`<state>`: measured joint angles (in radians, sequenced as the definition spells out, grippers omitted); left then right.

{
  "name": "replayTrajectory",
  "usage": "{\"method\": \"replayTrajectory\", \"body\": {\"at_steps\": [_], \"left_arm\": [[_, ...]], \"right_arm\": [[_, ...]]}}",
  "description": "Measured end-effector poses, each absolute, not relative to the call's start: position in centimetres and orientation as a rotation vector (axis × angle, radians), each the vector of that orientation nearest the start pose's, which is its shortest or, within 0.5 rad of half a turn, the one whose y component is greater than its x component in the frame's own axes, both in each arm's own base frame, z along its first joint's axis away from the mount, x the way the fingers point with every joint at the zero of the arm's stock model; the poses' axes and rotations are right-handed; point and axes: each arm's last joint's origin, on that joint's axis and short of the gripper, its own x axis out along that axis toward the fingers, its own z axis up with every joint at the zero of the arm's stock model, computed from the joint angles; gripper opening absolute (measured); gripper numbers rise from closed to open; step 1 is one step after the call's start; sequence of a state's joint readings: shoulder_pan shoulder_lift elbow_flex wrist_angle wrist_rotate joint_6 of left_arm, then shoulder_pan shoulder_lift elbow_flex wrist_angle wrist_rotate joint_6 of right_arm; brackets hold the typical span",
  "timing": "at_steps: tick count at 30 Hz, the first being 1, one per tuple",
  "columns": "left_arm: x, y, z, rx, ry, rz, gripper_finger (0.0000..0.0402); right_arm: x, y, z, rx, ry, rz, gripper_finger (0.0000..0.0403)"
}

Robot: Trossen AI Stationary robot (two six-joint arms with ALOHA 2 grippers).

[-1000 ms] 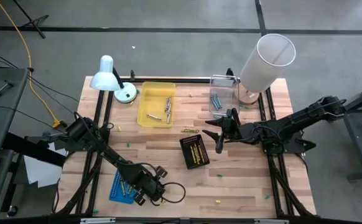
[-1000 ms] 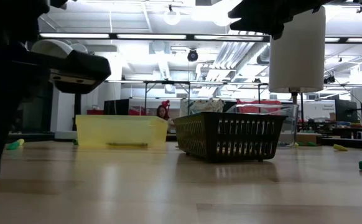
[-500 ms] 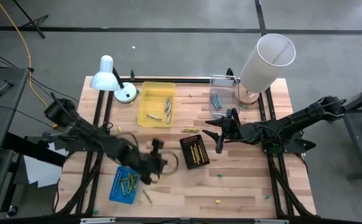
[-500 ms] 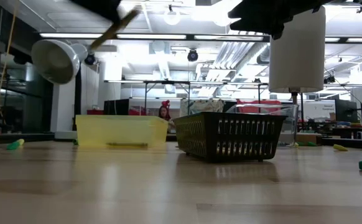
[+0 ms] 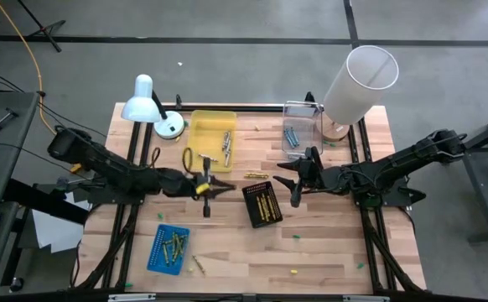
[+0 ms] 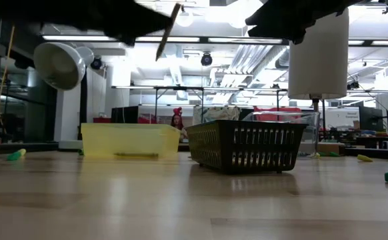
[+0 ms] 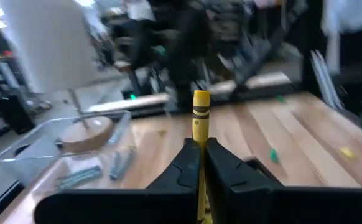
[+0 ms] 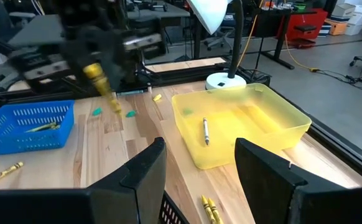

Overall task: Sort crayons
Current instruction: Put the yellow crayon into the black bin

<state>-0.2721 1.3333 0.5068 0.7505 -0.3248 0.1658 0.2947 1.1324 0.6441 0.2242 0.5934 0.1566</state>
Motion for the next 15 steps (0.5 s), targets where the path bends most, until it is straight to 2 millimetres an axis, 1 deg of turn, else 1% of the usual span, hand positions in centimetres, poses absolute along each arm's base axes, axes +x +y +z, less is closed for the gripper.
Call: {"method": "replayTrajectory", "body": {"at_steps": [2, 4, 6, 9, 15], "left_arm": [[25.2, -5.2, 20.6, 0.136, 0.008, 0.086, 0.0], [25.2, -4.6, 20.4, 0.096, -0.047, 0.116, 0.0], [25.1, -4.1, 20.0, 0.088, -0.044, 0.136, 0.0], [25.3, -3.8, 19.6, 0.086, -0.025, 0.144, 0.0], [25.4, -3.5, 19.6, 0.124, -0.022, 0.154, 0.0]], "right_arm": [[23.5, 5.4, 25.6, 0.039, 0.22, -0.314, 0.0185], [23.5, 5.5, 25.6, 0.036, 0.226, -0.312, 0.0185], [23.5, 5.4, 25.6, 0.036, 0.227, -0.312, 0.0185], [23.5, 5.4, 25.5, 0.033, 0.232, -0.312, 0.0185], [23.5, 5.4, 25.5, 0.032, 0.234, -0.317, 0.0185]]}}
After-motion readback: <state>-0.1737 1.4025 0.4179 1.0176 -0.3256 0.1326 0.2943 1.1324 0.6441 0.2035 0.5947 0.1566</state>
